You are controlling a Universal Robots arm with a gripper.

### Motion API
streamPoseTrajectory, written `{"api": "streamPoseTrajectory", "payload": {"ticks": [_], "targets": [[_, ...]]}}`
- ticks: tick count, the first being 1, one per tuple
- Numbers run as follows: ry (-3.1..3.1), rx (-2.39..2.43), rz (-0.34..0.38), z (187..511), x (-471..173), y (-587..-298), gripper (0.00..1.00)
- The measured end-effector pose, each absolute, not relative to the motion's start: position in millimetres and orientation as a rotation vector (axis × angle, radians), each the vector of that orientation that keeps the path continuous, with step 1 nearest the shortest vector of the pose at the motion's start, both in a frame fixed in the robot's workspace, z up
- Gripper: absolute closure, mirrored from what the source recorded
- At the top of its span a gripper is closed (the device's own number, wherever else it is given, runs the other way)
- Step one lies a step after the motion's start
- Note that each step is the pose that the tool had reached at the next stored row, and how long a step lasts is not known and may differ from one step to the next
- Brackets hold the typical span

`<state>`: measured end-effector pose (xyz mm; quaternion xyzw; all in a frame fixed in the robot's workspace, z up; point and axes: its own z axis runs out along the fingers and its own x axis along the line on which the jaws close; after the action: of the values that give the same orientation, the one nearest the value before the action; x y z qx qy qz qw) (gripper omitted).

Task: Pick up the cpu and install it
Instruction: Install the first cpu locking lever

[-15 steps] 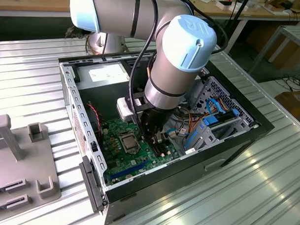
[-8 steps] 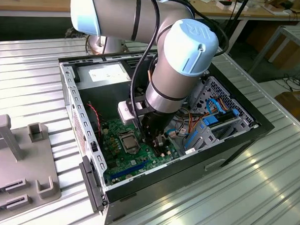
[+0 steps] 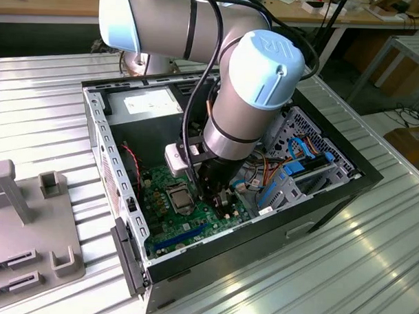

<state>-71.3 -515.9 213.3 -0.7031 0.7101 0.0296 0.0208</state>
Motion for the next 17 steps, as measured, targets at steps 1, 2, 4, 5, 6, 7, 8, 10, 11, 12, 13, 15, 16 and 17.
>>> {"api": "streamPoseTrajectory", "payload": {"ticks": [1, 2, 4, 5, 6, 7, 8, 10, 11, 12, 13, 15, 16, 17], "targets": [[2.201, -2.181, 0.092, 213.2, -71.3, -515.9, 0.89], [2.201, -2.181, 0.092, 213.1, -71.3, -515.9, 0.89], [2.200, -2.182, 0.092, 213.0, -71.3, -515.9, 0.89], [2.200, -2.182, 0.092, 213.0, -71.3, -515.9, 0.89], [2.200, -2.182, 0.092, 213.0, -71.3, -515.9, 0.89], [2.200, -2.182, 0.092, 213.0, -71.3, -515.9, 0.89], [2.200, -2.182, 0.092, 213.0, -71.3, -515.9, 0.89], [2.200, -2.182, 0.092, 212.8, -71.3, -515.9, 0.89], [2.200, -2.182, 0.092, 212.6, -71.3, -515.9, 0.89], [2.200, -2.182, 0.092, 212.6, -71.3, -515.9, 0.89], [2.200, -2.182, 0.092, 212.5, -71.3, -515.9, 0.89], [2.200, -2.182, 0.092, 212.4, -71.0, -515.9, 0.89], [2.200, -2.182, 0.092, 212.3, -70.5, -515.9, 0.89], [2.200, -2.182, 0.092, 212.2, -69.8, -515.9, 0.89]]}}
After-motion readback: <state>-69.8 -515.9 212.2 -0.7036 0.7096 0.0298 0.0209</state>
